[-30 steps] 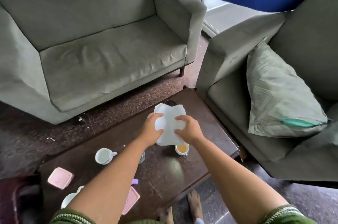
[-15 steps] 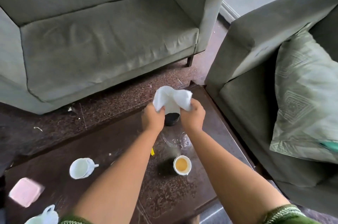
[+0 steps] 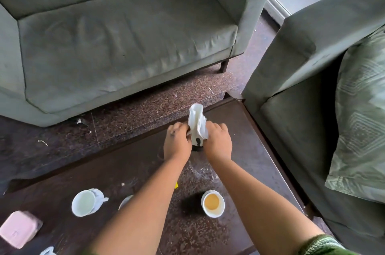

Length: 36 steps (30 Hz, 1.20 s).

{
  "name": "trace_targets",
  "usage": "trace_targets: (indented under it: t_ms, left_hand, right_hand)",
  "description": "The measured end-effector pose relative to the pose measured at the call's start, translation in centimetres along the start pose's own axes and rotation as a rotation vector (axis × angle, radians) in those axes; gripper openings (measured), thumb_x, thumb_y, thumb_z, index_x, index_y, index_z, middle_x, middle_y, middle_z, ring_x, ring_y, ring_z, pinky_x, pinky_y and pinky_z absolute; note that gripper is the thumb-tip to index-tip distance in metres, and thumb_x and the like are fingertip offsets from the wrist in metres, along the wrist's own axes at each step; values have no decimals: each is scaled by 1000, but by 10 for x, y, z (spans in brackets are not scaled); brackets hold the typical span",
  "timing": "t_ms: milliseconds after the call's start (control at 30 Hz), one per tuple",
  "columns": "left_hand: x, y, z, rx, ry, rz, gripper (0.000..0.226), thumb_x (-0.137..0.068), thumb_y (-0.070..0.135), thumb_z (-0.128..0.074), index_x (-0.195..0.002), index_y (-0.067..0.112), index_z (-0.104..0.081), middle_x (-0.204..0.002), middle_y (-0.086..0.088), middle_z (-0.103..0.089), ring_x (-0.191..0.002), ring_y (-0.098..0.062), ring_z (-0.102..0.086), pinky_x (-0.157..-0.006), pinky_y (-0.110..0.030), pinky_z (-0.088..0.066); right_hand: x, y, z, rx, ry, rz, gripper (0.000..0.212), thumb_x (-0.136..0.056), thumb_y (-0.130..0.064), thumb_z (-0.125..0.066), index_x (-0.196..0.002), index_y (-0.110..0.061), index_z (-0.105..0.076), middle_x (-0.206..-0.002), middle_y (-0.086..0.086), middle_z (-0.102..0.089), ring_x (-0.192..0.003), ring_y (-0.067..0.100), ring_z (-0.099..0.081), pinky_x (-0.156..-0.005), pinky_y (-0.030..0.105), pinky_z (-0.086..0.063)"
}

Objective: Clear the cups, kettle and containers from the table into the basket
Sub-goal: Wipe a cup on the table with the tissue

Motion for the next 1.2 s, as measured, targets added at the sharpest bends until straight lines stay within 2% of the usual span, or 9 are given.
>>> trace_targets:
  t_ms: [100,267,367,467,567,700,800,1000,1200]
  left_hand:
    - [-5,-13,-2,-17,-2,66,12,-87,16,-63,-96,9,-65,-107,-4,-56,-103,-27,-54,-76,-35,-46]
    - [-10,-15,-9,87,-96,70,26,-77,29,-74,-93,18,-58,-99,6,-41,-99,-17,-48,-71,-30,-42]
    - [-13,-11,1,205,-44,41,39,-73,32,-76,-104,18,-57,-106,5,-48,-107,-16,-44,-82,-30,-42]
    - [-15,-5,12,231,-6,8,25,-80,30,-70,-102,21,-61,-100,4,-63,-97,-20,-56,-75,-31,-46]
    - [-11,-5,18,146,22,0,12,-86,24,-64,-98,22,-65,-95,3,-70,-88,-23,-63,-68,-26,-42]
    - [2,-3,13,49,33,-46,4,-88,21,-61,-92,20,-59,-86,3,-68,-79,-23,-64,-63,-28,-41]
    - [4,-4,7,-3,14,-35,5,-89,18,-59,-93,19,-56,-86,0,-68,-81,-27,-64,-60,-29,-37]
    - [-1,3,16,16,43,-73,34,-84,36,-66,-114,22,-58,-111,4,-68,-100,-20,-64,-75,-31,-50]
    - [1,5,13,-29,-13,-112,5,-90,13,-54,-89,10,-58,-86,-10,-67,-84,-33,-62,-65,-34,-38]
  right_hand:
    - [-3,9,-5,118,-17,32,15,-76,-4,-60,-80,-14,-51,-95,2,-50,-94,25,-41,-55,34,-36]
    - [-8,22,-8,-132,-9,-107,10,-73,-18,-65,-73,-12,-57,-96,-2,-35,-93,21,-35,-69,31,-41]
    - [-7,26,-1,-356,37,-208,20,-74,-29,-69,-86,-16,-60,-98,-3,-41,-95,15,-34,-75,27,-36]
    - [-6,25,12,-456,72,-236,20,-78,-29,-68,-83,-19,-51,-87,-5,-51,-79,11,-48,-62,21,-37]
    - [-8,25,13,-342,1,-256,14,-86,-23,-62,-84,-11,-56,-81,5,-62,-76,24,-58,-62,34,-48]
    - [-8,9,3,-155,-87,-115,12,-91,-21,-58,-90,-9,-54,-86,7,-59,-77,28,-56,-60,30,-33]
    - [-8,3,-7,57,-163,-67,15,-95,-21,-50,-98,-7,-55,-98,12,-62,-86,32,-59,-62,31,-34]
    - [-4,7,19,-122,71,-129,35,-89,-22,-60,-120,-10,-50,-112,10,-57,-104,30,-52,-78,36,-43]
    - [-5,1,6,-13,-69,-55,5,-93,-10,-45,-94,-8,-49,-97,12,-59,-89,33,-56,-62,32,-31]
Point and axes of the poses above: each hand's wrist, its own x-axis away from the middle knuckle, its own z-axis out of the back of the hand, y = z × x, the point moved 7 cm from there along -x, towards the middle knuckle
